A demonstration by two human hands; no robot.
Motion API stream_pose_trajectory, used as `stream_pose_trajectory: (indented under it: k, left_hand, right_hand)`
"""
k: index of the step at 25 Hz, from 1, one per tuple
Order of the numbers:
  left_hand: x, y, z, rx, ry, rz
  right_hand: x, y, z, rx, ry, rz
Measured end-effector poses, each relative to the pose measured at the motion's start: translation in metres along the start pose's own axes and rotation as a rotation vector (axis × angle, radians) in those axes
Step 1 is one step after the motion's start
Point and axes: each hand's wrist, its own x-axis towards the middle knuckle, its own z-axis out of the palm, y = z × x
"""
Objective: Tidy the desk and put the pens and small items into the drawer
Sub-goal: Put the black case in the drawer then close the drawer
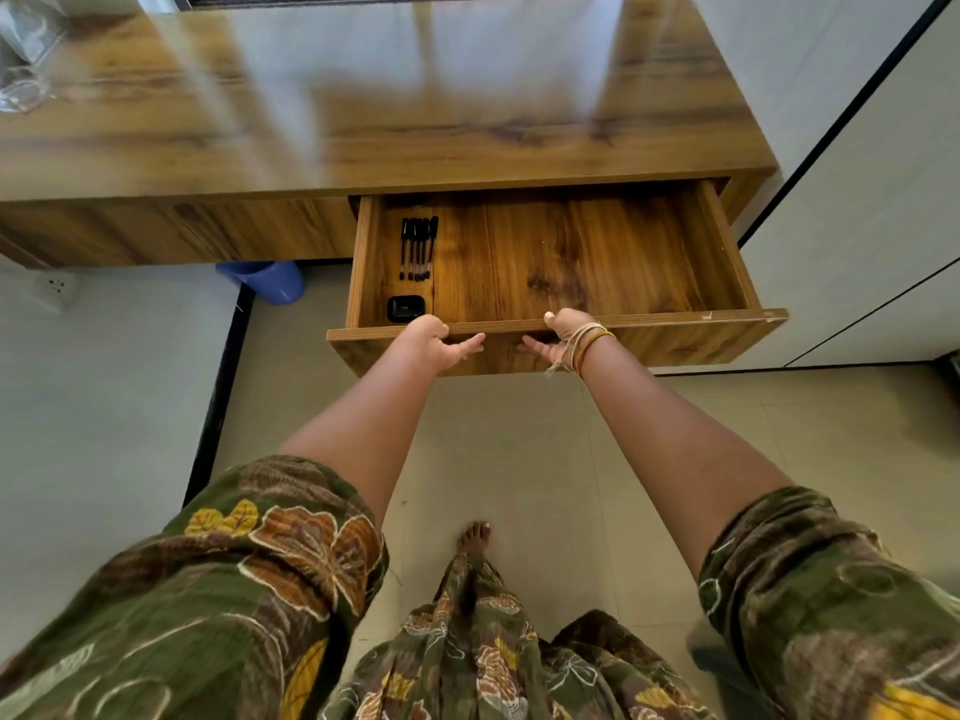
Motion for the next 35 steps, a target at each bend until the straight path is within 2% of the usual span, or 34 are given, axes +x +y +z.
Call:
stream_pose_trajectory:
  k: [8, 16, 20, 23, 28, 35]
  left_hand:
    - [0.042, 0.056, 0.066, 0.061, -0.045, -0.016]
    - [0.079, 0.084, 0.115, 0.05, -0.094, -0.002]
    - [0.091, 0.094, 0.135, 0.073, -0.154, 0.055]
    - [0.093, 0.107, 0.155, 0.051, -0.18, 0.129]
    - [0.093, 0.12, 0.186, 0.025, -0.129, 0.176]
    - [0.101, 0.137, 0.217, 0.098, 0.083, 0.101]
  right_hand:
    - [0.055, -0.054, 0.052, 0.092, 0.032, -0.072]
    - [0.091, -0.098, 0.077, 0.141, 0.007, -0.089]
    - [0.1, -0.131, 0.079, 0.153, -0.079, -0.07]
    - [0.11, -0.155, 0.088, 0.14, -0.069, -0.09]
    - [0.129, -0.175, 0.107, 0.076, -0.022, -0.108]
    - [0.143, -0.185, 0.121, 0.019, 0.021, -0.065]
